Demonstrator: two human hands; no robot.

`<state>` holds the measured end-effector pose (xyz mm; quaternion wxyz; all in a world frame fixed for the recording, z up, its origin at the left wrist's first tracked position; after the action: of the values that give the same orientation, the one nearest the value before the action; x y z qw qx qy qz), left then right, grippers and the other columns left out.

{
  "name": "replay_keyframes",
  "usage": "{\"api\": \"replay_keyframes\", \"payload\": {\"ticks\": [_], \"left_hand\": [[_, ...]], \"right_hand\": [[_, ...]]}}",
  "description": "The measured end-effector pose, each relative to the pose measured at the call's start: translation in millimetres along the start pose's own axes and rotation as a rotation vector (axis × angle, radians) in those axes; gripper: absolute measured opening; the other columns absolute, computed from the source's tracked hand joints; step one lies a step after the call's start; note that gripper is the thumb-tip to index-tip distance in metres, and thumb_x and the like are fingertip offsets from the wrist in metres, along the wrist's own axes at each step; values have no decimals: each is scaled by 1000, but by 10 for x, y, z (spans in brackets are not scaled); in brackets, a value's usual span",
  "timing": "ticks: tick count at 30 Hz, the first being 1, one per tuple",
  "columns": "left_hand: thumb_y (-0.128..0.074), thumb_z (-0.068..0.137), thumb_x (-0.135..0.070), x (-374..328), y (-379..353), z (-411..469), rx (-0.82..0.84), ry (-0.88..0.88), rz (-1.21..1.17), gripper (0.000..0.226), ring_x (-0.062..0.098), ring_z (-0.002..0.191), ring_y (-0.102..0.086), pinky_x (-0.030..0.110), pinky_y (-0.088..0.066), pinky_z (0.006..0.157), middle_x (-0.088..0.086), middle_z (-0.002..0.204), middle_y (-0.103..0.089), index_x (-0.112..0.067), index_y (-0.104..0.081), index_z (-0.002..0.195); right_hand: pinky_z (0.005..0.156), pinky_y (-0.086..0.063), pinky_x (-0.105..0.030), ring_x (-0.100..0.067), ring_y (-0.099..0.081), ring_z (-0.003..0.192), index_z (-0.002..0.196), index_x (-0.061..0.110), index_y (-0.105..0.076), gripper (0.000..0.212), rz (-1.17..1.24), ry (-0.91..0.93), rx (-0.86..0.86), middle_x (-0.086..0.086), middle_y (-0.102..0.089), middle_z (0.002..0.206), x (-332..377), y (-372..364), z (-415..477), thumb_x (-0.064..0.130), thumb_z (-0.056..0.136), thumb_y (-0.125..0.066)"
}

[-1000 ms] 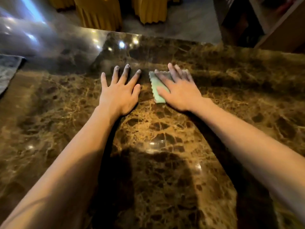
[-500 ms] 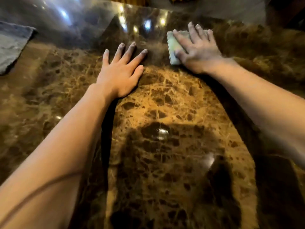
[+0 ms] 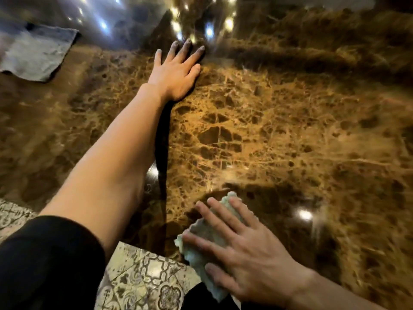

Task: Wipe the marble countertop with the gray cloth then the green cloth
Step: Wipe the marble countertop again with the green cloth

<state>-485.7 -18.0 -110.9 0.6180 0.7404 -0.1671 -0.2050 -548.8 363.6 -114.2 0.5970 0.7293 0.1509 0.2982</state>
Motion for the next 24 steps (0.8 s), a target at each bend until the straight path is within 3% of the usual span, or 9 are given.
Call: {"api": "replay_keyframes", "payload": {"ticks": [5, 6, 8, 11, 13, 18, 24], "left_hand": [[-10, 104, -53, -13, -1, 32, 0, -7, 14, 56, 29, 156, 4, 62, 3, 121, -1, 170, 0, -42, -5, 159], [-11, 105, -52, -2, -4, 22, 8, -3, 31, 56, 30, 156, 3, 62, 2, 121, -1, 170, 0, -41, -5, 159], [-14, 105, -51, -92, 60, 52, -8, -27, 65, 57, 31, 156, 0, 64, 1, 121, 0, 170, -4, -37, -9, 160], [-15, 104, -55, -579, 227, 47, -73, -79, -17, 59, 30, 156, 0, 64, -2, 121, 1, 170, -7, -35, -18, 159], [-10, 101, -59, -1072, 258, -33, -84, -71, -96, 62, 28, 156, 2, 61, -2, 122, -1, 170, -2, -36, -16, 159], [-3, 97, -68, -1960, -119, -255, -24, -53, -83, 61, 26, 154, 16, 60, 10, 121, -7, 167, 16, -51, 8, 155], [-5, 99, -67, -2005, -342, -251, -40, 3, -20, 60, 28, 154, 14, 63, 9, 120, -4, 169, 9, -50, 6, 156]], "right_hand": [[119, -27, -52, -31, -16, 156, 161, 40, -13, 62, -79, 49, -27, -14, -18, 168, -205, -97, -23, 62, 105, -25], [120, -26, -52, -30, -16, 156, 161, 41, -14, 61, -84, 49, -35, -14, -18, 168, -340, -43, 1, 62, 104, -25], [122, -10, -51, -29, -8, 157, 159, 47, -15, 60, -29, -31, -61, -12, -11, 170, -827, 196, 62, 62, 102, -30], [122, 11, -47, -26, 9, 157, 157, 52, -7, 62, -8, -289, -50, -9, 3, 171, -1934, 548, 194, 64, 100, -29], [125, 8, -47, -26, 5, 157, 157, 53, -5, 62, -68, -474, -77, -9, 0, 171, -2780, 783, 301, 65, 100, -25], [125, 5, -48, -25, 3, 157, 158, 51, -8, 61, -34, -801, -92, -7, 1, 172, -4510, 1317, 655, 63, 101, -25], [125, 5, -51, -25, 2, 157, 158, 50, -10, 62, -32, -916, -110, -8, -1, 172, -4968, 1390, 839, 63, 99, -23]]}}
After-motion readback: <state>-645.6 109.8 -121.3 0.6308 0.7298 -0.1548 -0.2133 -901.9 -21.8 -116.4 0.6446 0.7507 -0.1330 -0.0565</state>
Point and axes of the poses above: each hand's wrist, its own z-axis towards the middle knuckle, its own y-axis out of the back of the hand, x = y × z, the point moved 6 cm from there along z, towards the middle knuckle
